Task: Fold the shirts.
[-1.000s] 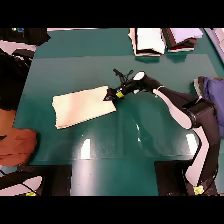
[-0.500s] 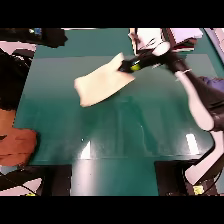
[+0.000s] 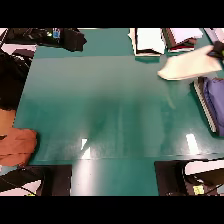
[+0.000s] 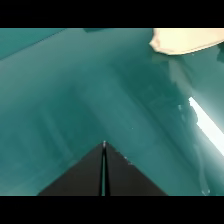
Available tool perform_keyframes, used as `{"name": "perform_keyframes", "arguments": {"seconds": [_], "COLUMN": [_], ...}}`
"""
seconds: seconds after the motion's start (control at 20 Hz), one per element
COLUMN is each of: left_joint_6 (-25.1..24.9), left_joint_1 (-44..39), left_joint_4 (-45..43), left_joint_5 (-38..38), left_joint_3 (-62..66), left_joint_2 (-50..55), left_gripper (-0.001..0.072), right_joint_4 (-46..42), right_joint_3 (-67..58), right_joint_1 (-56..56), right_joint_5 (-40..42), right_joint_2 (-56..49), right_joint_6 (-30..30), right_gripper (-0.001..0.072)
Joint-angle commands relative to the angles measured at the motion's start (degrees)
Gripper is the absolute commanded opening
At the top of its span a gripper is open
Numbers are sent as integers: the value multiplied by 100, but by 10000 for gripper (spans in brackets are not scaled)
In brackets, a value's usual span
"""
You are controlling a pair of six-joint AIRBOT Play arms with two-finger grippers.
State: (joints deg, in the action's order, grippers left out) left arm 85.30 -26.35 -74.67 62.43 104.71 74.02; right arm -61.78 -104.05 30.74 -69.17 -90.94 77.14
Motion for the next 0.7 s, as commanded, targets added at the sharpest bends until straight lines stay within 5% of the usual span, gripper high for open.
{"name": "perform_keyframes", "arguments": {"seconds": [0.0,0.65], "left_joint_6": [44,168], "left_joint_1": [-46,-46], "left_joint_4": [201,332], "left_joint_5": [-98,-120], "left_joint_3": [-2,-2], "left_joint_2": [2,2], "left_gripper": [22,22], "right_joint_4": [-55,330], "right_joint_3": [-7,-1287], "right_joint_1": [1202,1532], "right_joint_5": [105,201], "right_joint_2": [79,291], "right_joint_6": [107,79], "right_gripper": [17,17]}}
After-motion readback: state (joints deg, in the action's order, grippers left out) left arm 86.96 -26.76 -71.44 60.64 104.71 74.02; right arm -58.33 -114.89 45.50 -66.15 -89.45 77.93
